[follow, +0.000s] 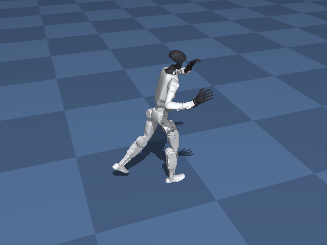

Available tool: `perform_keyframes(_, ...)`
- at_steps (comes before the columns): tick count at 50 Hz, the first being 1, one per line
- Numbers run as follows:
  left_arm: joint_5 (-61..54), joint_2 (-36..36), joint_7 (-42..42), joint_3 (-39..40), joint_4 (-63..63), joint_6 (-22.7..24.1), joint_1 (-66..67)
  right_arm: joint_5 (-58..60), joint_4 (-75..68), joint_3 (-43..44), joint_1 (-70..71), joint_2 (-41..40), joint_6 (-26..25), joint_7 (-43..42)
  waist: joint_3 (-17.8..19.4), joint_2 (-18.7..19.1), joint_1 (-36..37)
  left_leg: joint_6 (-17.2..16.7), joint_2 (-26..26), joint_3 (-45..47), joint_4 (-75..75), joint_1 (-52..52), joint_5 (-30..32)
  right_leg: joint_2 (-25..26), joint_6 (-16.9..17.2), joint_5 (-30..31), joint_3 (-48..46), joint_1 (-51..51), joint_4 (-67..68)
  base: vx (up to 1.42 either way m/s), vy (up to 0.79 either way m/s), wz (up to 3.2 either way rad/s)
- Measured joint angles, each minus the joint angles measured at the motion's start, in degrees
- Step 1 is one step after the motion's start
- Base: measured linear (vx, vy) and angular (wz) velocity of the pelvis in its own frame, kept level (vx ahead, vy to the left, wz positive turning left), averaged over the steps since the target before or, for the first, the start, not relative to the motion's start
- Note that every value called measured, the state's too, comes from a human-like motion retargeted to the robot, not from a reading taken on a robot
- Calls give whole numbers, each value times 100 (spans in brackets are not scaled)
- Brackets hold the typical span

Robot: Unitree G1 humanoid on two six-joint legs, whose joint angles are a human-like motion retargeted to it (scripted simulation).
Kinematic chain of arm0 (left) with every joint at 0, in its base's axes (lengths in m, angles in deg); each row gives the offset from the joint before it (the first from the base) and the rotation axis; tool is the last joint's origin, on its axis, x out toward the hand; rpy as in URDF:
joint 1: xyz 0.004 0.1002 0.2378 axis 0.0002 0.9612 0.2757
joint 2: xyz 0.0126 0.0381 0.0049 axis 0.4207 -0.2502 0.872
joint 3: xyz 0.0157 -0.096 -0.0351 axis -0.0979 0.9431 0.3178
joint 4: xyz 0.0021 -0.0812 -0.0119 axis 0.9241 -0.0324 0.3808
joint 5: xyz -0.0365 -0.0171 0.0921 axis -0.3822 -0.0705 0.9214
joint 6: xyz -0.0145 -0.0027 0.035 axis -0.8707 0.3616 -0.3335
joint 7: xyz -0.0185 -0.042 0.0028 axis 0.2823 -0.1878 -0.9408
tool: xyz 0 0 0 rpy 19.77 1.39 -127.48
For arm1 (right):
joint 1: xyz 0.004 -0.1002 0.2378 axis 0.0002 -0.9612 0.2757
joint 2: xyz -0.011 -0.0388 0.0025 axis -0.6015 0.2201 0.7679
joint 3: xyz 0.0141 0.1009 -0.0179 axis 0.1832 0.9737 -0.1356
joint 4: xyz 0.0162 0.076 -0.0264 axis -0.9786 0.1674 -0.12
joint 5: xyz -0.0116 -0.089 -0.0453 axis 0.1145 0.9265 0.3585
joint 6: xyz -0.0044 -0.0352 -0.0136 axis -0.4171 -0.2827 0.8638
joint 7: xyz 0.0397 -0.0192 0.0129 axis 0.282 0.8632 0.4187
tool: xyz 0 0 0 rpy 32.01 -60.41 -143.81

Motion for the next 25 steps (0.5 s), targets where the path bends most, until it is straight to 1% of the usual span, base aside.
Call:
perform_keyframes(2, 265, -158, 215, 41, 195, 4, 509, -254, -320, 316, 603, 494, 148, -249, 140, -133, 265, 176, 246, 380, 2020, -671, -742, 59, -270, -234, 157, -37, 953, 118, -31, -69)
perform_keyframes(4, 464, -276, 359, 395, 459, -69, 1351, -586, -415, 482, 1402, 830, 371, -489, 261, -108, 677, 313, 493, 464, 3552, -1444, -1316, 274, -478, -964, 309, -134, 1930, 114, -28, -98)
perform_keyframes(5, 483, -359, 417, 597, 613, -98, 1834, -783, -368, 522, 1803, 912, 511, -599, 290, -107, 933, 372, 536, 450, 4103, -1834, -1531, 375, -526, -1285, 395, -136, 2276, 114, -26, -110)
perform_keyframes(7, 187, -574, 483, 1049, 943, -74, 2809, -1187, -39, 353, 2541, 843, 792, -723, 186, -237, 1532, 519, 460, 541, 4399, -2630, -1832, 464, -419, -1440, 588, 55, 2259, 116, -25, -114)
perform_keyframes(8, -29, -645, 484, 1280, 1115, -46, 3257, -1317, 182, 185, 2830, 735, 887, -746, 94, -372, 1855, 611, 391, 660, 4243, -2973, -1949, 461, -315, -1366, 700, 233, 2024, 120, -22, -123)
perform_keyframes(10, -572, -696, 458, 1765, 1483, 36, 4051, -1330, 678, -292, 3235, 416, 922, -678, -101, -750, 2527, 793, 229, 1041, 3377, -3460, -2059, 373, -71, -976, 979, 651, 1365, 123, -18, -137)
perform_keyframes(12, -1364, -678, 430, 2296, 1896, 207, 4667, -1023, 1200, -968, 3447, -15, 726, -350, -253, -1147, 3178, 840, 83, 1564, 1719, -3559, -1837, 238, 185, -295, 1287, 1087, 698, 127, -8, -157)
perform_keyframes(13, -1833, -650, 402, 2608, 2119, 332, 4925, -819, 1463, -1371, 3543, -265, 564, -101, -296, -1296, 3472, 777, 27, 1855, 670, -3456, -1621, 194, 306, 99, 1437, 1330, 387, 130, 2, -165)
perform_keyframes(15, -2683, -603, 260, 3241, 2558, 604, 5281, -584, 1907, -2259, 3725, -693, 305, 513, -300, -1301, 3966, 416, 43, 2427, -1362, -3093, -1301, 291, 479, 829, 1712, 1915, -123, 131, 12, -155)
perform_keyframes(17, -3273, -530, 86, 3942, 2992, 864, 5513, -710, 2148, -3422, 3983, -1023, 198, 1217, -162, -960, 4151, -54, 160, 2652, -2400, -2758, -1233, 521, 408, 1236, 1924, 2625, -273, 131, 22, -100)
perform_keyframes(18, -3460, -466, -13, 4311, 3201, 951, 5613, -804, 2158, -4096, 4156, -1167, 167, 1555, -55, -733, 4135, -180, 234, 2533, -2540, -2601, -1111, 633, 245, 1252, 1922, 2921, -79, 128, 25, -54)
perform_keyframes(19, -3516, -352, -134, 4665, 3388, 967, 5672, -720, 2072, -4757, 4327, -1311, 130, 1853, 33, -488, 4075, -170, 365, 2313, -2444, -2451, -976, 725, -1, 1061, 1729, 2995, 542, 124, 26, -29)
perform_keyframes(20, -3506, -213, -266, 5012, 3565, 947, 5709, -547, 1939, -5412, 4497, -1455, 88, 2131, 111, -235, 3993, -92, 524, 2042, -2229, -2306, -835, 808, -289, 768, 1442, 2959, 1376, 117, 25, -4)
perform_keyframes(22, -3349, 295, -670, 5559, 3674, 627, 5308, 217, 1627, -6142, 4600, -1576, -129, 2348, 166, -305, 3828, 580, 467, 1730, -1073, -2553, -1438, 273, -523, -140, 896, 1794, 4188, 108, 24, 33)
perform_keyframes(23, -3272, 577, -867, 5758, 3612, 446, 4915, 525, 1500, -6287, 4489, -1582, -254, 2393, 203, -493, 3742, 904, 307, 1671, -387, -2793, -1920, -68, -505, -486, 907, 1171, 5340, 104, 22, 68)
perform_keyframes(24, -3182, 811, -985, 5861, 3467, 310, 4465, 669, 1358, -6355, 4211, -1611, -345, 2452, 250, -599, 3620, 1054, 195, 1610, 89, -2886, -2282, -188, -511, -718, 1022, 701, 6111, 104, 20, 87)
perform_keyframes(25, -3086, 1019, -1063, 5914, 3281, 197, 3988, 732, 1210, -6386, 3849, -1652, -419, 2519, 301, -665, 3480, 1115, 108, 1549, 462, -2904, -2582, -197, -528, -894, 1189, 307, 6690, 106, 18, 109)
